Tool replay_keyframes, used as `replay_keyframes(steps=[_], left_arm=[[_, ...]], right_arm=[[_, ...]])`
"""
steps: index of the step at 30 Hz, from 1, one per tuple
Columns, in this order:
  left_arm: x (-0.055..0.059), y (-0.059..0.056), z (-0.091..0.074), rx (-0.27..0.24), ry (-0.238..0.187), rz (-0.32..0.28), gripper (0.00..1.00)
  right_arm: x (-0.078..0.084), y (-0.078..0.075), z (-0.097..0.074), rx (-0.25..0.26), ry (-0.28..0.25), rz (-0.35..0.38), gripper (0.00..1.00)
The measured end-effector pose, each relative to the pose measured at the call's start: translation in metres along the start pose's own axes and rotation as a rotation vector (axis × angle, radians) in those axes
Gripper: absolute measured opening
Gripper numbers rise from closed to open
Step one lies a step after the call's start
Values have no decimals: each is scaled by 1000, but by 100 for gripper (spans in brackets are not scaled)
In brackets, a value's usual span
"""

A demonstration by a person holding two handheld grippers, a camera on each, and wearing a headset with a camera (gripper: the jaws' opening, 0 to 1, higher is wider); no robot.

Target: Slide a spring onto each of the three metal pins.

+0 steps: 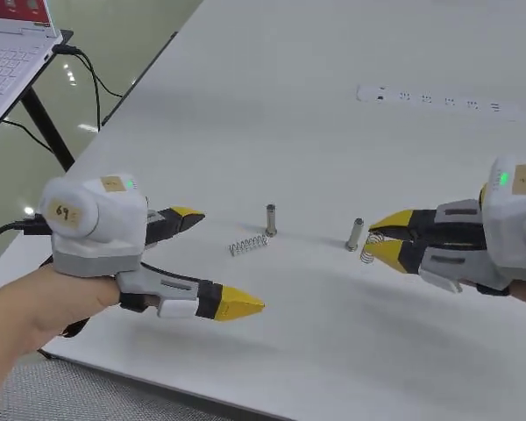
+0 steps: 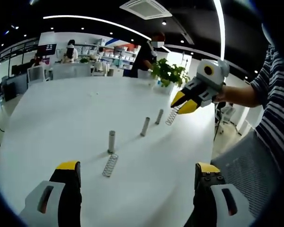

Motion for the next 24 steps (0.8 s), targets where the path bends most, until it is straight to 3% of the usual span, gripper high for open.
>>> replay_keyframes(steps=[2, 8, 14, 24], left_arm=[[0, 0, -1, -2, -1, -3, 98], [-1, 1, -3, -9, -5, -5, 98], [0, 3, -4, -14, 2, -6, 98], [-2, 7, -6, -20, -7, -10, 98]], right_arm=[[-3, -8, 0, 38, -14, 4, 7], [-7, -26, 5, 87, -40, 30, 7], [-5, -36, 14, 86, -57, 94, 7], [6, -39, 21, 82, -16, 119, 7]])
Point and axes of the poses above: the centre of the closed fingertips' face, and the gripper's own axes: z roughly forward along the fingers, y roughly to its left, x roughly out of its underside, the point moved 10 cm from there along -z, roughly backward along the fingers, and after that the axes turned 7 degrees about -x, right-handed, at the moved point
